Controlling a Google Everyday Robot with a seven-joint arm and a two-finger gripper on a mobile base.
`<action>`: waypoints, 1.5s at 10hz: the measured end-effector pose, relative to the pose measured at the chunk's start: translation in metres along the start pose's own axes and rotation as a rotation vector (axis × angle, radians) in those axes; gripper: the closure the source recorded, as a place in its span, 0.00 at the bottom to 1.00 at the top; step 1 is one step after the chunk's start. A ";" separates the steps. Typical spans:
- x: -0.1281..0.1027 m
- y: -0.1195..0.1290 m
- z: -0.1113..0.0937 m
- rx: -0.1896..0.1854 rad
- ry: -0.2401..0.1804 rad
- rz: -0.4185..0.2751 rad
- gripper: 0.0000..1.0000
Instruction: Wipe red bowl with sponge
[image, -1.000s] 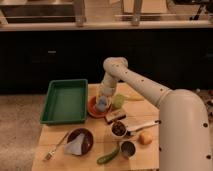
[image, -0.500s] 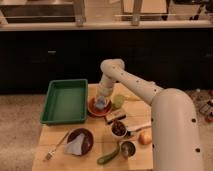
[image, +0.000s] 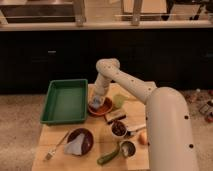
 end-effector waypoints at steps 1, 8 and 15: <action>-0.003 -0.001 -0.001 0.002 -0.002 -0.012 1.00; -0.030 0.036 -0.005 -0.055 -0.025 0.020 1.00; -0.015 0.057 -0.012 -0.081 0.013 0.092 1.00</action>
